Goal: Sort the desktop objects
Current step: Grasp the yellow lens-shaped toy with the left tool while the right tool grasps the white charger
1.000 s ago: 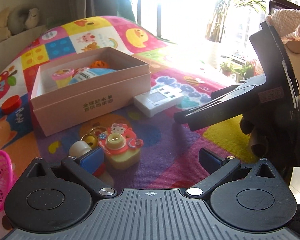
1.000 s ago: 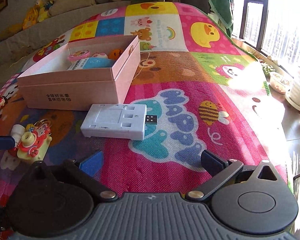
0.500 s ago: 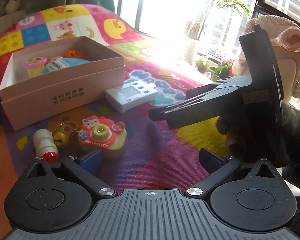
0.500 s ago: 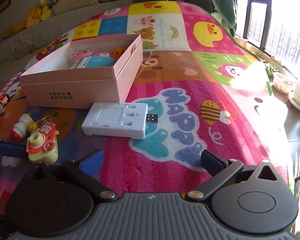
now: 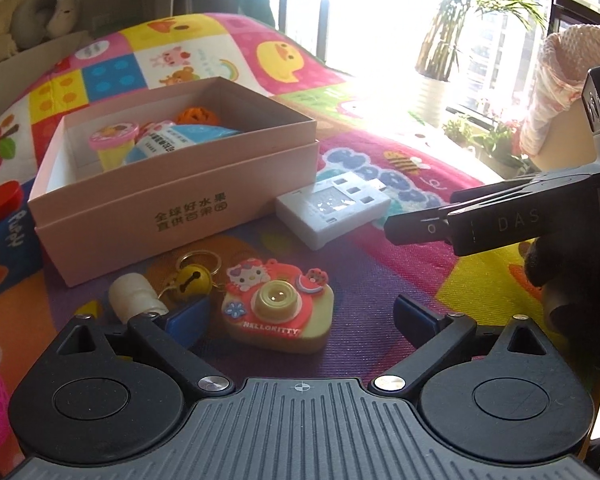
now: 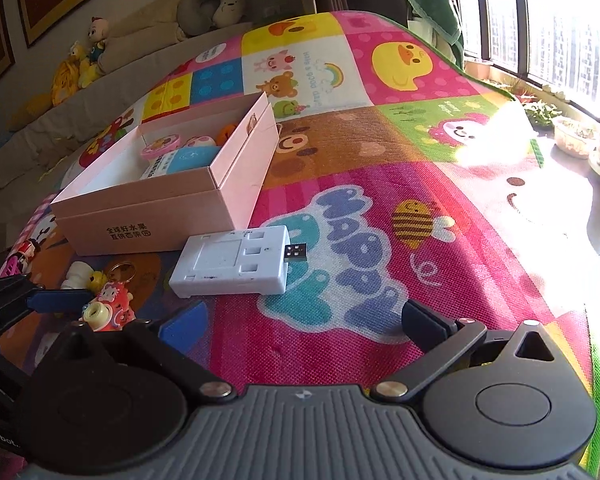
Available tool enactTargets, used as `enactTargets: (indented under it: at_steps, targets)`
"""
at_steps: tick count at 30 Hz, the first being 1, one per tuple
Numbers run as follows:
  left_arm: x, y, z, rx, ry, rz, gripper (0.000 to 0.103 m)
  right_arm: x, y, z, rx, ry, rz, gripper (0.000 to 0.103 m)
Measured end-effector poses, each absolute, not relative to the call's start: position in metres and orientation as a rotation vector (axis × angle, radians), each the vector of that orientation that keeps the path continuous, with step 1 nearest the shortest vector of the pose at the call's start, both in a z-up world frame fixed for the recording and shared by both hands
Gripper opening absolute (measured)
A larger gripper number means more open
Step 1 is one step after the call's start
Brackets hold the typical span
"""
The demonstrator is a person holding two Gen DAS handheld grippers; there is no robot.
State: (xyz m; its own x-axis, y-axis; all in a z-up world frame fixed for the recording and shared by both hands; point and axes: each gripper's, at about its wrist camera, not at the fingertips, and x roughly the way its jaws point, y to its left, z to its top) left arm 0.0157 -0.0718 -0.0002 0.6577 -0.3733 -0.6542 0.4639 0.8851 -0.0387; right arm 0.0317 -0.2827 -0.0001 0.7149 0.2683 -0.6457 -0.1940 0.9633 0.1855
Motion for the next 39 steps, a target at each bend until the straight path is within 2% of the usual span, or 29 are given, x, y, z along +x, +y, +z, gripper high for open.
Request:
enactTargets:
  at_steps: [1,5,14,16,18,21,27,30,31,32,34,39]
  targets:
    - [0.014,-0.075,0.0,0.154,0.697,-0.467,0.082,0.032,-0.283,0.0,0.109,0.73,0.254,0.103]
    - [0.005,-0.079,0.001,0.198,0.668,-0.414,0.062,0.031,-0.282,0.0,0.107,0.727,0.242,0.103]
    - [-0.042,-0.03,0.004,0.17,0.679,-0.184,0.063,0.031,-0.253,-0.004,-0.067,0.752,0.224,0.103]
    - [-0.049,-0.013,0.005,0.141,0.69,-0.125,0.068,0.032,-0.244,-0.004,-0.096,0.757,0.25,0.103]
    - [-0.052,-0.004,0.007,0.11,0.703,-0.123,0.07,0.037,-0.236,-0.003,-0.093,0.766,0.272,0.103]
    - [-0.055,0.0,0.007,0.09,0.707,-0.174,0.079,0.048,-0.221,-0.004,-0.1,0.765,0.264,0.103]
    - [-0.047,-0.004,0.005,0.107,0.685,-0.185,0.085,0.077,-0.212,-0.005,-0.093,0.763,0.238,0.103]
    - [-0.04,-0.001,0.004,0.094,0.688,-0.188,0.082,0.079,-0.21,-0.005,-0.106,0.76,0.25,0.103]
    - [-0.039,0.0,0.003,0.084,0.695,-0.197,0.078,0.076,-0.21,-0.004,-0.113,0.756,0.256,0.101]
    - [-0.039,0.001,0.003,0.079,0.691,-0.198,0.076,0.073,-0.209,-0.004,-0.118,0.751,0.265,0.094]
    - [-0.041,0.001,0.004,0.084,0.682,-0.198,0.064,0.065,-0.208,-0.001,-0.126,0.75,0.28,0.093]
    - [-0.049,0.0,0.006,0.105,0.668,-0.206,0.064,0.039,-0.206,0.008,-0.16,0.749,0.326,0.093]
